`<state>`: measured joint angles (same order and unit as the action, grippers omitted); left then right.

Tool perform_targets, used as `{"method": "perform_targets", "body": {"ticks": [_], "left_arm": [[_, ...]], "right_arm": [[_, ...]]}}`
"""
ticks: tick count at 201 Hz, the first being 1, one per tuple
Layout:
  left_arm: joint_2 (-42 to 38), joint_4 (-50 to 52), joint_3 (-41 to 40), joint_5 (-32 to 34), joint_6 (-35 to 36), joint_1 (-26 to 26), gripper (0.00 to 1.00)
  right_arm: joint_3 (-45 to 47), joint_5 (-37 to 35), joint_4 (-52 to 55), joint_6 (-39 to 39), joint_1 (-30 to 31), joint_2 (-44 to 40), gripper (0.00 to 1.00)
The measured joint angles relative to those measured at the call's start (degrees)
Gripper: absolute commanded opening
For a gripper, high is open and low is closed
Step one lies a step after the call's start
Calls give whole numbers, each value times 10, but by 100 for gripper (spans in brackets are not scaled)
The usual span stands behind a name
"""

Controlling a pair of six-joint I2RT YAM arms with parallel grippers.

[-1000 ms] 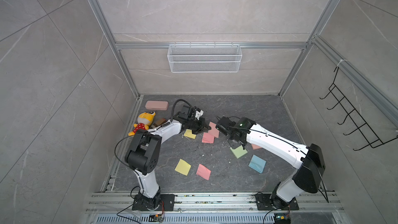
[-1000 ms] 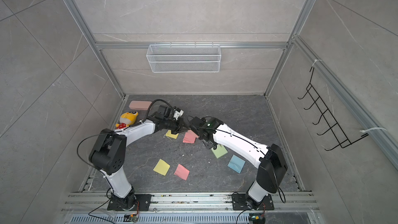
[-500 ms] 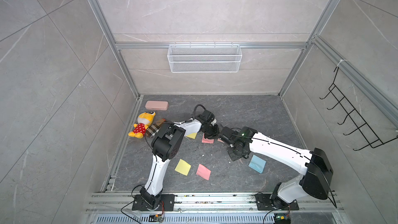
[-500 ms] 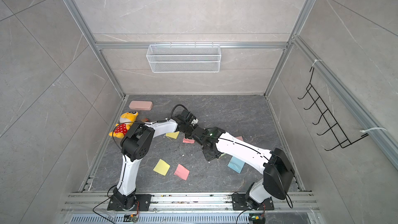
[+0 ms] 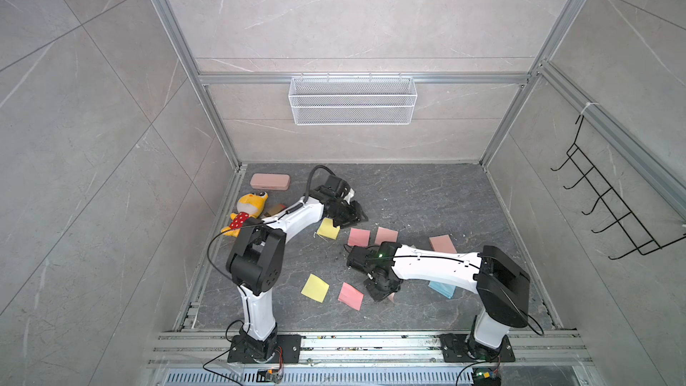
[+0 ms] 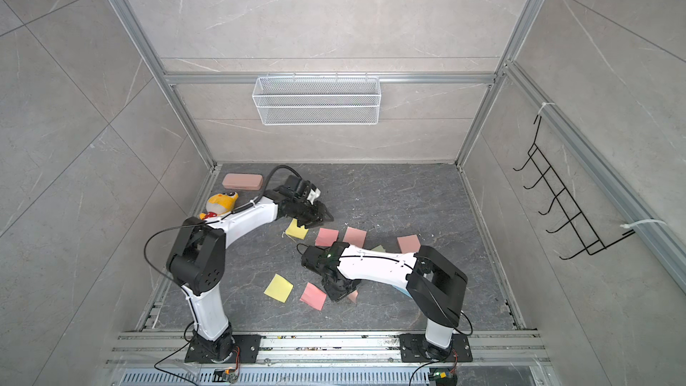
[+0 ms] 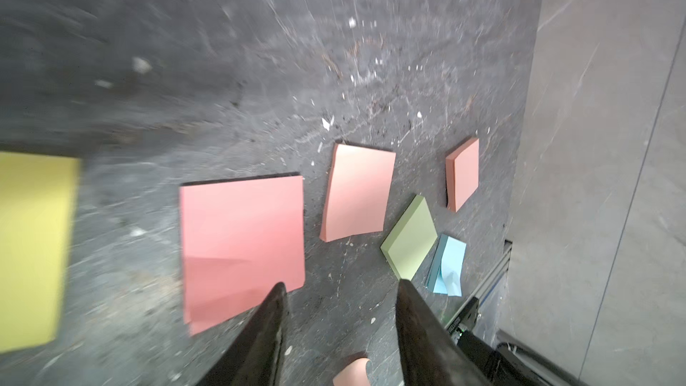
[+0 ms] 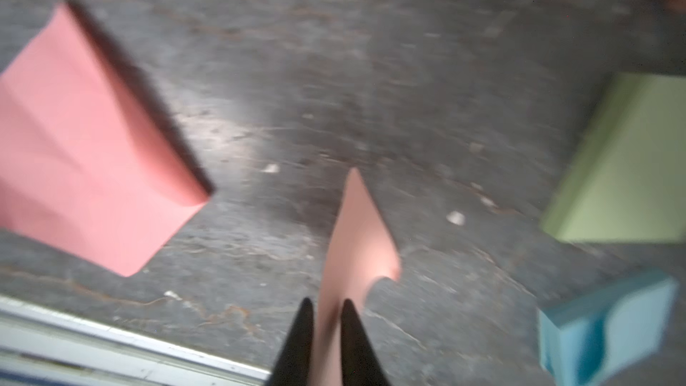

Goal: Tear off pages from different memo pads
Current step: Place the paper at the center of the board, then pick up the memo pad from the center of the board.

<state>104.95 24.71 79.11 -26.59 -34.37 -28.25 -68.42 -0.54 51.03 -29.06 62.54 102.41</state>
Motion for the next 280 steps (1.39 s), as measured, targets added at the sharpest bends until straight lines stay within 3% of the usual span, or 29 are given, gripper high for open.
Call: {"method": "perform_targets", "body": {"ticks": [28,51,71,91,108,143,169,220,280], "left_arm": [[-56,14,0,31,20,24,49],[-67,27,2,43,31,17,49],[-67,40,2,53,35,7,49],[-60,44,13,58,39,-15,50],[-28,42,40,51,42,-64,50],[54,28,62,18,43,-178,50],[74,24,38,2,35,-212,50],[78,18,24,0,31,-198,50],[73,19,14,5,39,-172,50]], "right_arm": [[14,106,-56,-1,-5,11,55],[24,194,-92,1,-42,-24,57],[36,232,-97,1,-122,-94,56],[45,215,-85,5,-227,-155,55],[70,176,-83,7,-313,-180,55],[96,111,-81,23,-419,-142,55],[93,73,-89,39,-447,-95,56],[93,90,-120,56,-462,-38,55],[35,119,-121,79,-379,9,54]]}}
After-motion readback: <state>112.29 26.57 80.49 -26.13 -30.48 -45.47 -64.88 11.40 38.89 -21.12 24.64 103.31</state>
